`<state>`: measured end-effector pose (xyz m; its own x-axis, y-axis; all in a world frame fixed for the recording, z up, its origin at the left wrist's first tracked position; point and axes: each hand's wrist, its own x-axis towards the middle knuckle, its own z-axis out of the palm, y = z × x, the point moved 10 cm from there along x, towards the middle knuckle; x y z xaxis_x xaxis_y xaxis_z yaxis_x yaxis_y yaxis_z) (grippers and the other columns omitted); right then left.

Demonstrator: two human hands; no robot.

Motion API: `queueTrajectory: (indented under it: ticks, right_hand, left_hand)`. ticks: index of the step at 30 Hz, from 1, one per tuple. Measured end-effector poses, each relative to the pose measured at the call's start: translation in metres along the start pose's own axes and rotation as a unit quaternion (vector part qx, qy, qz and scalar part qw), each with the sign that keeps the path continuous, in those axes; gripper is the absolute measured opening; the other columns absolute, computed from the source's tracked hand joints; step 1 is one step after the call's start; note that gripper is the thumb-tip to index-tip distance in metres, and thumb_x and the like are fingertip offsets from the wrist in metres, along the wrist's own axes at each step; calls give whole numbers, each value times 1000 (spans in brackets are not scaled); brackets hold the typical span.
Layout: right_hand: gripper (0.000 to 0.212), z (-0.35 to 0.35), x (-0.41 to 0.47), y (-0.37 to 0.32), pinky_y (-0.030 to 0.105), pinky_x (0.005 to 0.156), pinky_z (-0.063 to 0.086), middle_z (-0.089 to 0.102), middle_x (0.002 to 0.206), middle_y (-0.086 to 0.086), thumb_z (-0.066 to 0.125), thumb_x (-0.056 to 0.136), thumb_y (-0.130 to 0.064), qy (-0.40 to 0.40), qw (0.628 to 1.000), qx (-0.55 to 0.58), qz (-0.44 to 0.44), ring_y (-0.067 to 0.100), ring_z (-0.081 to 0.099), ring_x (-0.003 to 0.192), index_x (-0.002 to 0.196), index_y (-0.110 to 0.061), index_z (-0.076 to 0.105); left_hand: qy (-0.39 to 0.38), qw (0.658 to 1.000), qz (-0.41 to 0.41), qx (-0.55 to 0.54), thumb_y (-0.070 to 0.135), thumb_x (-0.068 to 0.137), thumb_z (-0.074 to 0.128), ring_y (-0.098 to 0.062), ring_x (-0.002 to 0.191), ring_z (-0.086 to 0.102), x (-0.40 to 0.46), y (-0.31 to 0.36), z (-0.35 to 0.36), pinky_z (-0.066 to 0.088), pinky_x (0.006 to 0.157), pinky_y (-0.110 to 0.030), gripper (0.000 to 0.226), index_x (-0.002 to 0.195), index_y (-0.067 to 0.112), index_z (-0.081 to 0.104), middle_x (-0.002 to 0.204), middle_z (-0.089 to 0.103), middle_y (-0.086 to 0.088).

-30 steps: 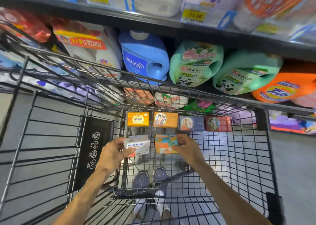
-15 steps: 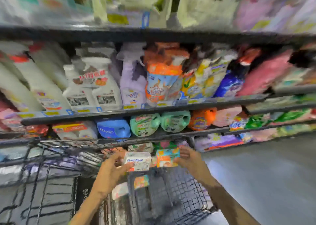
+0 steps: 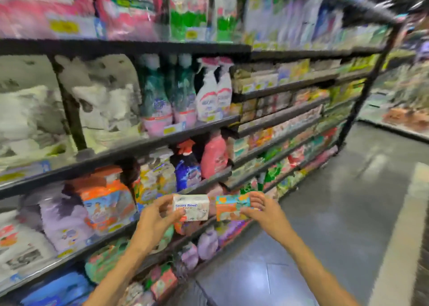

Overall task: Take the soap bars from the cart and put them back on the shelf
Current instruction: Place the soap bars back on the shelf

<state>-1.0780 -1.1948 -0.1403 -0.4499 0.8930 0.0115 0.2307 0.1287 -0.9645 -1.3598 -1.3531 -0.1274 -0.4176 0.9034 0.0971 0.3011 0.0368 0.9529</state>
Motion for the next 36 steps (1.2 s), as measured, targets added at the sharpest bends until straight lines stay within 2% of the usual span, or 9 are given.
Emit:
queueTrajectory:
  ticks: [4,8,11,14,16,21,24,28,36]
  right_hand:
    - [55,-121,-5,-12,26,84,56,74,104,11,90,64,-22,74,997,2,-23,20,70,97,111,-9,64]
    - [45,-241,-7,-13,33,93,55,75,105,1,88,73,-19,122,992,-8,-37,18,69,107,112,-15,67]
    - [36,-321,-9,-15,22,89,54,75,103,-5,84,79,-12,152,987,-19,-47,11,68,105,110,-18,67]
    - [38,-393,-10,-12,24,93,53,75,108,1,84,78,-13,185,981,-16,-55,14,67,110,112,-15,67]
    - [39,-439,-9,-9,29,95,54,74,111,3,84,78,-14,206,977,-12,-53,15,67,111,113,-15,67]
    - [32,-530,0,2,24,81,58,74,106,5,80,81,-6,250,967,1,-55,11,70,98,108,-14,67]
    - [33,-582,18,19,21,75,57,74,105,6,79,82,-3,273,961,3,-53,10,72,93,111,-9,65]
    - [35,-650,58,39,27,83,59,75,108,7,78,84,-5,292,955,-5,-51,16,72,100,115,-10,64]
    - [40,-766,180,63,27,82,59,75,108,4,80,82,-6,330,943,-12,-38,16,72,101,117,-13,63]
  left_hand:
    - [-43,998,55,-5,16,81,83,-15,97,74,37,65,97,60,85,-34,37,115,22,69,106,78,6]
    - [-89,991,97,-33,2,86,75,-16,103,73,65,124,211,61,79,-27,36,119,14,67,108,77,4]
    - [-115,985,117,-53,10,88,77,-22,98,75,85,162,288,63,77,-39,36,122,13,66,109,77,0]
    - [-130,980,138,-55,15,88,76,-15,88,76,104,198,354,60,65,-27,37,124,17,66,109,77,2]
    - [-137,977,157,-45,16,88,76,-8,95,73,122,219,396,60,71,-23,36,123,18,67,110,76,8]
    - [-170,971,160,-50,17,88,77,-9,104,72,174,249,484,60,88,-43,34,120,23,68,111,76,10]
    - [-182,967,167,-66,13,88,76,-8,100,73,208,269,542,61,85,-36,35,122,19,68,109,77,9]
    - [-199,959,187,-78,7,89,73,-3,92,73,260,288,618,57,70,-16,33,122,12,68,106,76,7]
    - [-227,951,201,-67,20,89,77,-3,93,73,400,317,731,60,74,-21,33,120,26,67,104,77,15]
